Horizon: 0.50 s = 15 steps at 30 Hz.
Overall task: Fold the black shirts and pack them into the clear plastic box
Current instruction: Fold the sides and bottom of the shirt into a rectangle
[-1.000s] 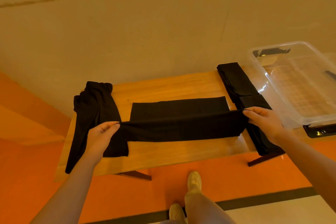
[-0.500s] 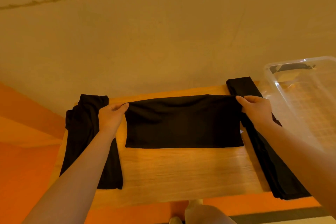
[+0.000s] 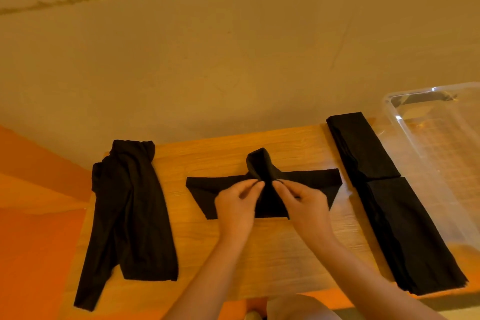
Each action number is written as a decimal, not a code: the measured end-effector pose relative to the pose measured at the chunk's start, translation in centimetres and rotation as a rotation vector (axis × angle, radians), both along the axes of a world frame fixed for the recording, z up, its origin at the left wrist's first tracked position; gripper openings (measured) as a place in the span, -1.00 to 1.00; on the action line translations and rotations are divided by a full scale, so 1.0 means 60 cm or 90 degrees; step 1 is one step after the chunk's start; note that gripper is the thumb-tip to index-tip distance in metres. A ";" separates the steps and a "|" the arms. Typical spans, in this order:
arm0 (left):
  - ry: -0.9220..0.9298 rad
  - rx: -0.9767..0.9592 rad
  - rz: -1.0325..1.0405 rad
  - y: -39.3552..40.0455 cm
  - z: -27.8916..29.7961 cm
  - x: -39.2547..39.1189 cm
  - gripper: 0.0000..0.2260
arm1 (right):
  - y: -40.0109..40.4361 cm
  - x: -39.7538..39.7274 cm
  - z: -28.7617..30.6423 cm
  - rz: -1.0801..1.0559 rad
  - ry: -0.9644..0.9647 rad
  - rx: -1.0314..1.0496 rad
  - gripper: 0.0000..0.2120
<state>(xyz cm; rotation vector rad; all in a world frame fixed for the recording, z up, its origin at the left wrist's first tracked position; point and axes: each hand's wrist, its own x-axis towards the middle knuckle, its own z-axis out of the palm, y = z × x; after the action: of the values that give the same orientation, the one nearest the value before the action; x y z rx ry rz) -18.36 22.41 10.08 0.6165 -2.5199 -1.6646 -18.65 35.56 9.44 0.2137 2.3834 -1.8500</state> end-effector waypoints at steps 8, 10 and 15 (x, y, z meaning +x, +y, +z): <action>0.010 0.055 0.009 0.023 -0.011 0.040 -0.80 | -0.030 0.036 -0.021 0.023 0.118 0.041 -0.81; 0.002 0.072 0.009 0.023 -0.008 0.049 -0.80 | -0.030 0.040 -0.022 0.024 0.144 0.066 -0.79; -0.009 0.106 0.029 0.023 0.001 0.064 -0.81 | -0.033 0.054 -0.030 0.006 0.176 0.121 -0.78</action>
<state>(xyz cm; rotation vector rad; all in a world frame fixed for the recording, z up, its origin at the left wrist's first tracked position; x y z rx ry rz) -14.52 23.80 10.13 0.6957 -2.3740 -1.8737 -15.40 33.58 7.67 -0.0418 2.7401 -1.7474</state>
